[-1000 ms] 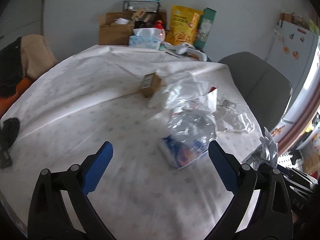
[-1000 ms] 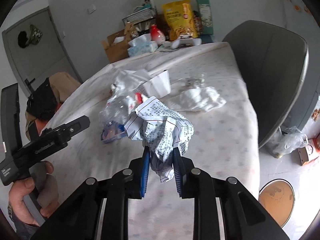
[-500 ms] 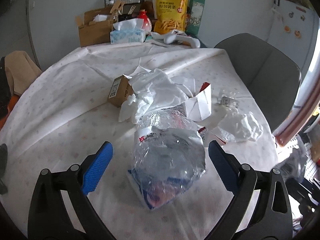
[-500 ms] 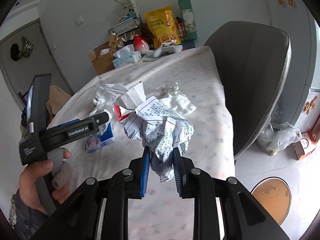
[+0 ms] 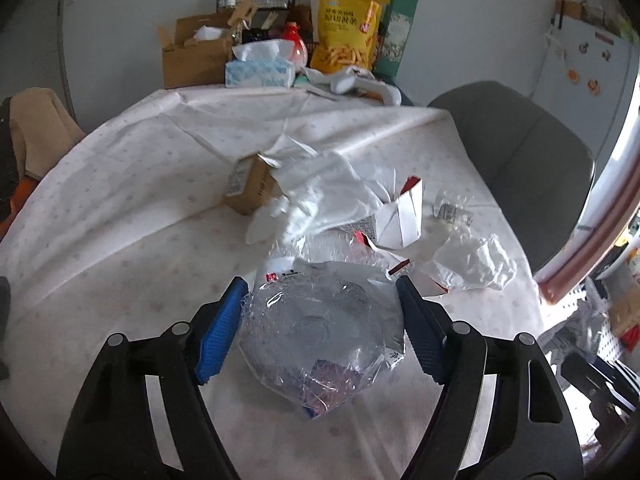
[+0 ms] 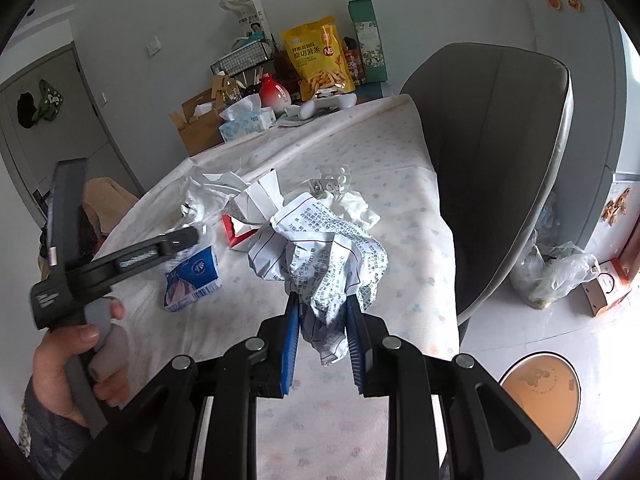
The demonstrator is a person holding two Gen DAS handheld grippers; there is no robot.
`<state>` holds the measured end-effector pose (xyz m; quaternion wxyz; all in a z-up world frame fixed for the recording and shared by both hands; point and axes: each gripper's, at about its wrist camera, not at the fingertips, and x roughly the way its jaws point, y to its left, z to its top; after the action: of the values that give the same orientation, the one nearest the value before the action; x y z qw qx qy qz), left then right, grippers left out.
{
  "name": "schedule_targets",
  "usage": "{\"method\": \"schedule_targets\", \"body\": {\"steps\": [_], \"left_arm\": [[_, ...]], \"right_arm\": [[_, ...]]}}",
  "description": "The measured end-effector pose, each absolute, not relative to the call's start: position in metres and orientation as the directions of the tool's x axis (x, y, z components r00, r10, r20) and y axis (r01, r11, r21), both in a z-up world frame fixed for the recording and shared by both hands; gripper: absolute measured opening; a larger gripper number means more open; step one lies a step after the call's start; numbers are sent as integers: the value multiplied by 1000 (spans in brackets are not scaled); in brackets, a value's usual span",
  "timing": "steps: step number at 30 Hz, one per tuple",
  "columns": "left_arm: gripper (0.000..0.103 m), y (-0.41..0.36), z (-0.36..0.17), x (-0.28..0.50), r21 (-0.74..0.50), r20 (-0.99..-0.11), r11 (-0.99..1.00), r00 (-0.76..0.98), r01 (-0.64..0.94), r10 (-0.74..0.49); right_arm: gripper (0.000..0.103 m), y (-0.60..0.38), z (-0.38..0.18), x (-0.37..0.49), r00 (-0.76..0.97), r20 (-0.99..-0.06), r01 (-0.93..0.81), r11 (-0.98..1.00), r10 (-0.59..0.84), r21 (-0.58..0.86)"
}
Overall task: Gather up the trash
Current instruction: 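Grasp the clear plastic bag with the left tool while the right tool holds the paper, then carry both items over the tan bin and open both tools to drop them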
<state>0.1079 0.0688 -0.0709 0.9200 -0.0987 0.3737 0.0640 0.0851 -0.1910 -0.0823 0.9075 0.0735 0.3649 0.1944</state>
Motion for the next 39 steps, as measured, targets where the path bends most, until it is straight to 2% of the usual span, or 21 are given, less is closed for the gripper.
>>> {"method": "schedule_targets", "body": {"steps": [17, 27, 39], "left_arm": [[75, 43, -16, 83, -158, -610, 981, 792, -111, -8], [75, -47, -15, 104, -150, -611, 987, 780, 51, -133], [75, -174, -30, 125, -116, -653, 959, 707, 260, -271]], "right_arm": [[23, -222, -65, 79, 707, -598, -263, 925, 379, 275], [23, -294, -69, 72, 749, -616, -144, 967, 244, 208], [23, -405, -95, 59, 750, -655, 65, 975, 92, 212]]}}
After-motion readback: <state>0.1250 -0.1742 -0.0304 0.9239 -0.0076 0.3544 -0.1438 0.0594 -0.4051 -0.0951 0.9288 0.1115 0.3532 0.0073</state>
